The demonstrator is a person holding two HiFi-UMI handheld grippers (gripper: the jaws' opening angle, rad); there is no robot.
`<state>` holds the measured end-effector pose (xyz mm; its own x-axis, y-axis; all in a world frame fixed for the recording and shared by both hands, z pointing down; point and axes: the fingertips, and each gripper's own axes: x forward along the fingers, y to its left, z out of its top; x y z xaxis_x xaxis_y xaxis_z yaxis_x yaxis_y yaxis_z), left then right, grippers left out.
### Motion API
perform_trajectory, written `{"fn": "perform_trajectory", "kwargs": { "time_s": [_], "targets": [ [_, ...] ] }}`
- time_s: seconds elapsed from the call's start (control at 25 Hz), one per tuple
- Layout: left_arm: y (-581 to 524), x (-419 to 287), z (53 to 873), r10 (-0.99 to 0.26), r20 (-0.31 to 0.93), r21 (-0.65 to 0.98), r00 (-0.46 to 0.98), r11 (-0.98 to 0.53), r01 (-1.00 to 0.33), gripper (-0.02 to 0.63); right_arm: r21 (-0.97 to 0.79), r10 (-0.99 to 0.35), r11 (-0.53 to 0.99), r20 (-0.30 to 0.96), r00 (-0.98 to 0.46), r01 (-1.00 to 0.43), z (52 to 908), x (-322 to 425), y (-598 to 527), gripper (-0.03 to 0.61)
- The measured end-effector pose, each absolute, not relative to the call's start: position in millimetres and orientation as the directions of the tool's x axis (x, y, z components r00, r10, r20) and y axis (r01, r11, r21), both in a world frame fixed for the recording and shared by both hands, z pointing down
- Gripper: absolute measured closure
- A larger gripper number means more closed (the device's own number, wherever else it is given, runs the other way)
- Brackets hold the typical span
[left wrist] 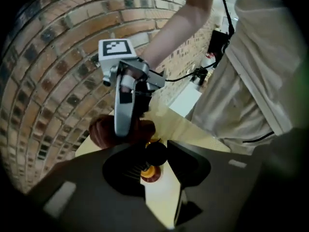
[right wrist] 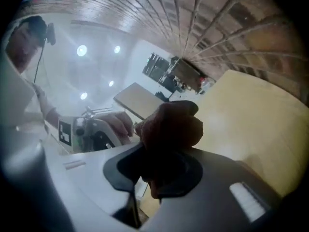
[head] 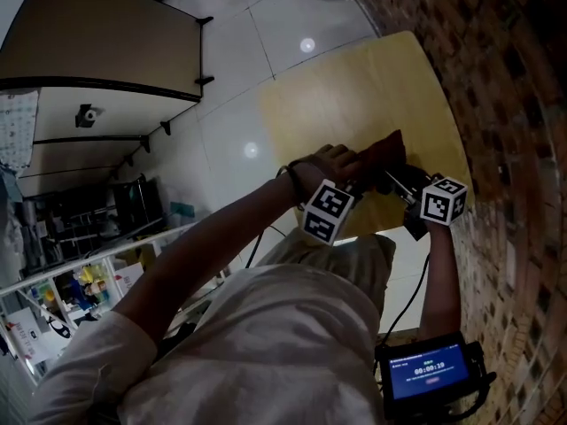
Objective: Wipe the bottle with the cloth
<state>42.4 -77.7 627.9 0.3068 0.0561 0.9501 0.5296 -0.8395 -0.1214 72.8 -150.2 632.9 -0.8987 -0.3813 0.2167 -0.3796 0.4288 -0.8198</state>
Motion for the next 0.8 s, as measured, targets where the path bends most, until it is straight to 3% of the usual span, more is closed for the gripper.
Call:
{"fn": "perform_trajectory", "kwargs": {
  "time_s": [0.12,0.32,0.6,0.68,0.8],
  "targets": [
    [-74.4,43.0,628.4,0.034,0.95,-0.155,0.309,-0.81,0.566,0.457,-0.787,-0.255,0.458,0.331,-0.909,-0.415,660.8,49.1,-142.5,0.508],
    [-71.0,44.4,629.9,0.012,0.946,-0.188,0.323,-0.793,0.579,0.457,-0.746,-0.233,0.404,0.475,-0.848,-0.529,710.5,53.4,-148.5,0.509],
    [-64.3,42.7,631.7,-0.037,0.945,-0.272,0.325,-0.642,0.717,0.457,-0.463,-0.139,0.501,0.79,-0.596,-0.731,782.0,86.1,-129.7,0.509],
    [-64.4,38.8,633.0,-0.061,0.943,-0.302,0.327,-0.569,0.765,0.457,-0.47,-0.165,0.493,0.776,-0.609,-0.732,774.0,92.0,-133.4,0.508],
    [-68.2,31.6,632.1,-0.103,0.935,-0.347,0.339,-0.46,0.817,0.457,-0.63,-0.237,0.439,0.607,-0.759,-0.641,722.4,87.4,-155.9,0.508]
  ]
}}
